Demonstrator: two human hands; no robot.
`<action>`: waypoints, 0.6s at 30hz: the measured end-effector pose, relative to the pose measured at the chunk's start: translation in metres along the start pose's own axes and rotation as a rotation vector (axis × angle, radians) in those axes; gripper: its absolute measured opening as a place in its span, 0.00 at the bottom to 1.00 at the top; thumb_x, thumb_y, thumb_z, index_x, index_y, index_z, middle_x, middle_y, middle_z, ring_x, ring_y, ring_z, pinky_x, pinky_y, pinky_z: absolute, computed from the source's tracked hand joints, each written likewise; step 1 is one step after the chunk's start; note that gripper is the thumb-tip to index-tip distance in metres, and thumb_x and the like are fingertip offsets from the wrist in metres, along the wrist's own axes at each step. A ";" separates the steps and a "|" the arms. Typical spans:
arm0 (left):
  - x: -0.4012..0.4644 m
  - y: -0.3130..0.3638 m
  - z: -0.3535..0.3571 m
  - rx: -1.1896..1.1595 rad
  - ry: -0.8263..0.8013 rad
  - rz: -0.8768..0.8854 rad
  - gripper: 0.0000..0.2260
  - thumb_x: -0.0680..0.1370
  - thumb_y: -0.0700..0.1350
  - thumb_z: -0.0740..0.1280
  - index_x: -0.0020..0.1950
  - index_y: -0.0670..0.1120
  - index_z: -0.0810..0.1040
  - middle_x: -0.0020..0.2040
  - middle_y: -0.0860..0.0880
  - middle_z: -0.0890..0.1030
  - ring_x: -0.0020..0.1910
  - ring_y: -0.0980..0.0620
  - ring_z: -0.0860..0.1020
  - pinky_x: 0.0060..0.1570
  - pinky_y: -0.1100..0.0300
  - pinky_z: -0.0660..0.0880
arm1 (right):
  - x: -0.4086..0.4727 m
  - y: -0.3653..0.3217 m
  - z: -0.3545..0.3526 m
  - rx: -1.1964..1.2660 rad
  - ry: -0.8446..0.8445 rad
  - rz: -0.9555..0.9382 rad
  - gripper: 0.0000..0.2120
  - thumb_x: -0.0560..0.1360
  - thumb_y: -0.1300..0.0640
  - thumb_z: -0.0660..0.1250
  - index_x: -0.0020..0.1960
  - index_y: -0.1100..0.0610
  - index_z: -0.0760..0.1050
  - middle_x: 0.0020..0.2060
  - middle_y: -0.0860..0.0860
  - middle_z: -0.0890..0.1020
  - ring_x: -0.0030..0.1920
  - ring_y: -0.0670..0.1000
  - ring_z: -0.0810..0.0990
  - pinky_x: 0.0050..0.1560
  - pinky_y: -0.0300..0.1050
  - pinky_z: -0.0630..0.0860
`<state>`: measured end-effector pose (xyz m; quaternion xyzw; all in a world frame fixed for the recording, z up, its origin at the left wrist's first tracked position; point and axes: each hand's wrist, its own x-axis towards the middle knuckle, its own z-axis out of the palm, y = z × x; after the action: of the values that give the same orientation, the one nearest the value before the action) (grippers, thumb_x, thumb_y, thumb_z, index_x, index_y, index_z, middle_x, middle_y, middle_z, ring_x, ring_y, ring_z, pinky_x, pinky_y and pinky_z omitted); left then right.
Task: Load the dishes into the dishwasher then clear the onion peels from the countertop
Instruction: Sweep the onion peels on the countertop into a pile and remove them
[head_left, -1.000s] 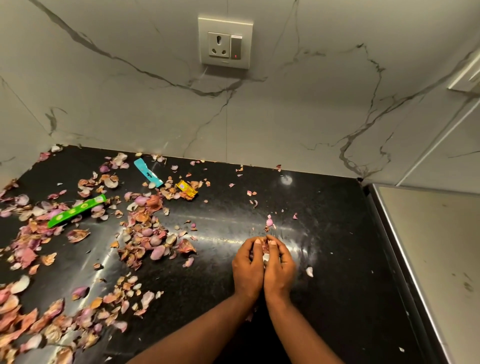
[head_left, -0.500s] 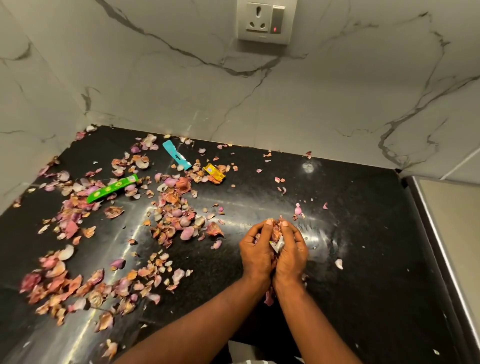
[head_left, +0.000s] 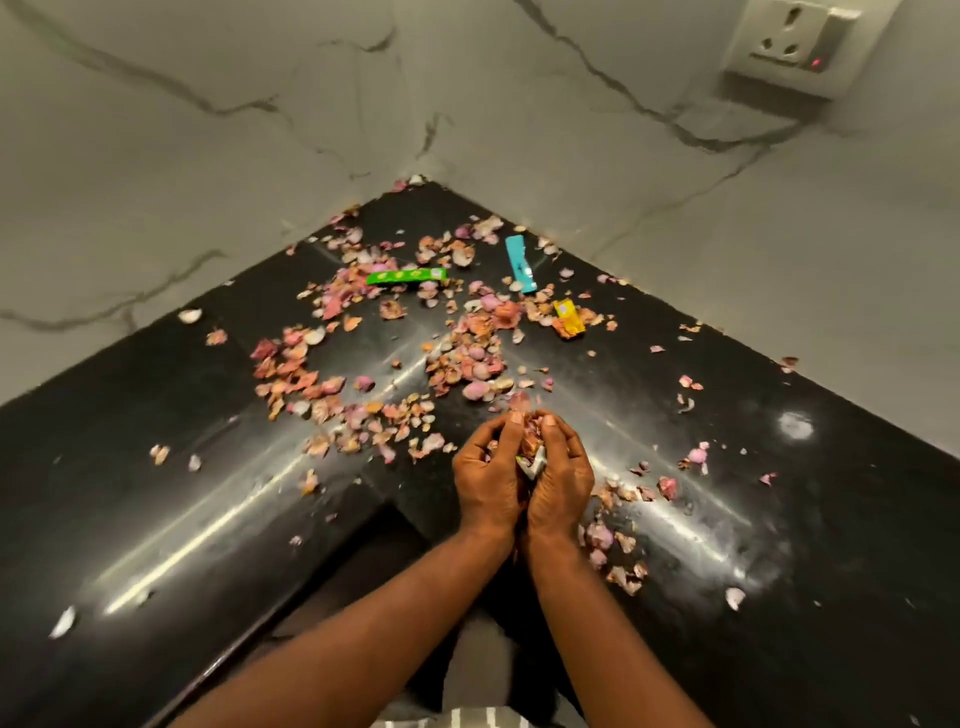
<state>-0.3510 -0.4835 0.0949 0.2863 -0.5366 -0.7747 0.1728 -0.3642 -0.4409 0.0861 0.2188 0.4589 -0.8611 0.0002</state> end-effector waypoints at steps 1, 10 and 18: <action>-0.004 -0.001 -0.010 0.001 0.052 0.009 0.04 0.81 0.43 0.72 0.52 0.47 0.87 0.48 0.47 0.88 0.49 0.49 0.86 0.53 0.54 0.82 | -0.007 0.006 0.000 -0.011 -0.038 0.035 0.08 0.81 0.60 0.70 0.58 0.61 0.84 0.50 0.57 0.88 0.49 0.54 0.87 0.50 0.47 0.85; -0.055 0.012 -0.112 -0.129 0.477 0.080 0.05 0.81 0.43 0.72 0.53 0.44 0.86 0.48 0.46 0.88 0.49 0.46 0.87 0.49 0.54 0.83 | -0.097 0.063 0.015 -0.116 -0.340 0.336 0.08 0.81 0.61 0.70 0.58 0.63 0.82 0.50 0.60 0.87 0.49 0.57 0.87 0.50 0.51 0.84; -0.098 0.030 -0.195 -0.294 0.685 0.167 0.04 0.80 0.41 0.72 0.49 0.43 0.86 0.45 0.44 0.88 0.45 0.47 0.86 0.51 0.49 0.83 | -0.185 0.101 0.031 -0.198 -0.520 0.394 0.06 0.81 0.63 0.70 0.55 0.64 0.83 0.48 0.61 0.87 0.47 0.59 0.86 0.45 0.48 0.84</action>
<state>-0.1533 -0.5807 0.0973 0.4561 -0.3521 -0.6863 0.4439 -0.1884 -0.5612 0.0911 0.0751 0.4737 -0.8228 0.3050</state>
